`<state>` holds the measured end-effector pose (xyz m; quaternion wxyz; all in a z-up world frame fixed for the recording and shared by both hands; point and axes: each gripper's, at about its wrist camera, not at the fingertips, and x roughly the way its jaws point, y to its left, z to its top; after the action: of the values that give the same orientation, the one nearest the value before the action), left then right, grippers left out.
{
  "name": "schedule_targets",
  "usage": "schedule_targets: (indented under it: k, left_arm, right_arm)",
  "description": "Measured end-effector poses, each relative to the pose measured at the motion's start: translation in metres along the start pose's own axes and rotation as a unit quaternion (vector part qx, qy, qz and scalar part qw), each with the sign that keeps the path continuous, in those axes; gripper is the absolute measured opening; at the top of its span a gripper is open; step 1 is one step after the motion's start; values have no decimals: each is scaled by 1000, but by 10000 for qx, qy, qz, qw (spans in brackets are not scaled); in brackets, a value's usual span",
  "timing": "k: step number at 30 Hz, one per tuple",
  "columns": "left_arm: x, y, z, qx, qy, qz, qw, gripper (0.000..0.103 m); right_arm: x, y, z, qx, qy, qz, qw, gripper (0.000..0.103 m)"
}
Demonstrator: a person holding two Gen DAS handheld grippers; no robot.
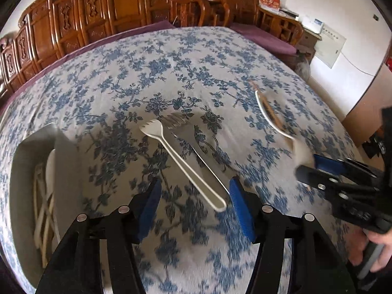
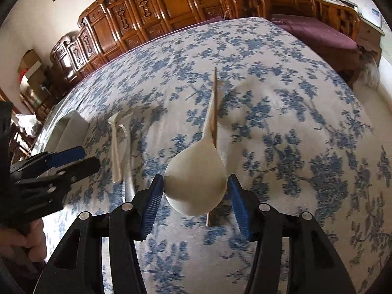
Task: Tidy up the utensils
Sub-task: 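Grasp the large white ladle spoon by its bowl with the right tool, then grasp a white plastic fork with the left tool while the right tool lifts the ladle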
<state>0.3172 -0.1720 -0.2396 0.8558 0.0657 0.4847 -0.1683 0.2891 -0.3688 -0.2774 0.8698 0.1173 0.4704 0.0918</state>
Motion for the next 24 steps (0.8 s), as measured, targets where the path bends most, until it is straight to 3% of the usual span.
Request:
schedule_targets:
  k: [7, 12, 17, 20, 24]
  left_arm:
    - [31, 11, 8, -332, 227, 78, 9992, 42]
    - [34, 18, 12, -431, 122, 137, 9989, 30]
    - [36, 27, 16, -535, 60, 90, 9985, 15]
    - [36, 34, 16, -639, 76, 16, 9979, 6]
    - [34, 35, 13, -592, 90, 1, 9982, 6]
  right_arm:
    - [-4, -13, 3, 14, -135, -319, 9994, 60]
    - [-2, -4, 7, -285, -231, -490, 9981, 60]
    - [-3, 0, 21, -402, -373, -284, 9981, 60]
    - [6, -3, 33, -435, -219, -262, 9985, 44]
    - [25, -10, 42, -489, 67, -316, 9983, 34]
